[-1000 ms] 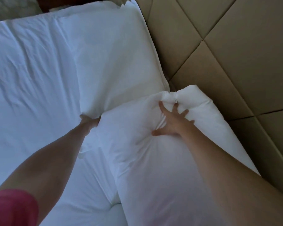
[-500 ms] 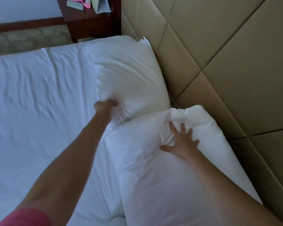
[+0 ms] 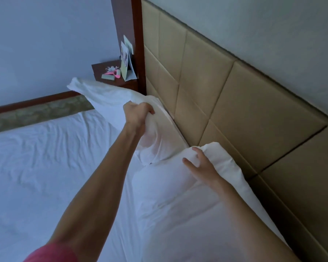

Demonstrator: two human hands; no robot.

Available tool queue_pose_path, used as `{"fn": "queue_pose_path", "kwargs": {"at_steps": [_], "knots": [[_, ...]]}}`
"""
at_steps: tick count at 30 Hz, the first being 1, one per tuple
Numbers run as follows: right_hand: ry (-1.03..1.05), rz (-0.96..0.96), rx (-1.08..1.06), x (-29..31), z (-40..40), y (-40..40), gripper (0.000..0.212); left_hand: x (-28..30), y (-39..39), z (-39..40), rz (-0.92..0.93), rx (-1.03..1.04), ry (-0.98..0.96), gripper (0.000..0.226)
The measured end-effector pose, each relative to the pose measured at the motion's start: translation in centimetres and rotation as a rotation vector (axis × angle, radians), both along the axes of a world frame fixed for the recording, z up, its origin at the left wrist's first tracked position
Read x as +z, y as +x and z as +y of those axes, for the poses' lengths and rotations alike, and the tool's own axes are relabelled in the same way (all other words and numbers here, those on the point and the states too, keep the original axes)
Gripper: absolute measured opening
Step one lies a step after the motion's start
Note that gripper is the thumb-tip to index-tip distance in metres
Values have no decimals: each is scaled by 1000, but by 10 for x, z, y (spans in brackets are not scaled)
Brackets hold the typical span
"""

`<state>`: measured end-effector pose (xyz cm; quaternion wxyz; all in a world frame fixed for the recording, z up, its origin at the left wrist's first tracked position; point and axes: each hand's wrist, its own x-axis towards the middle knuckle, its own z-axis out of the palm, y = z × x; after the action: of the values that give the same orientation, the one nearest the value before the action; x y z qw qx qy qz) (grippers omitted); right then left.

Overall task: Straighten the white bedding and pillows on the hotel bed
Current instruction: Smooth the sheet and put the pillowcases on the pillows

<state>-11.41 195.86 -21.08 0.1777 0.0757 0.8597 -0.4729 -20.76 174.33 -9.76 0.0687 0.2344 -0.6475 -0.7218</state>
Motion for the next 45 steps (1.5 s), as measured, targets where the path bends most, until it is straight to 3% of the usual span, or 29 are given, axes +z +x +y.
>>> {"fn": "queue_pose_path", "kwargs": {"at_steps": [4,7,8,10,15,18,21,24,26,30,33,36,38,42,45], "knots": [[4,174,147,40,2,14,97,59,30,4,94,54,-37,38],[-53,267,199,72,-5,21,111,104,59,4,167,28,-45,68],[-54,306,213,84,-6,24,115,118,69,4,213,9,-57,69],[-30,408,220,106,-5,31,116,150,94,5,303,-12,-63,46],[100,745,92,165,25,70,109,207,153,16,351,-147,2,14],[262,901,-12,189,58,97,98,221,181,38,351,-235,32,10],[400,1007,-140,204,97,125,68,233,209,77,370,-328,43,34],[428,1056,-309,217,138,155,41,245,236,125,467,-462,67,13],[453,1098,-391,224,162,175,35,252,253,151,547,-545,112,10],[573,1165,-428,223,199,222,27,243,273,175,553,-683,167,33],[624,1020,-194,209,222,261,22,199,290,180,418,-689,260,26],[711,610,102,178,238,291,38,133,320,178,179,-687,321,24],[745,402,174,154,241,308,31,97,342,174,41,-692,300,35],[620,188,281,133,250,328,21,52,384,165,-60,-698,314,33],[642,-22,437,134,259,329,29,24,410,145,-136,-803,260,50]]}}
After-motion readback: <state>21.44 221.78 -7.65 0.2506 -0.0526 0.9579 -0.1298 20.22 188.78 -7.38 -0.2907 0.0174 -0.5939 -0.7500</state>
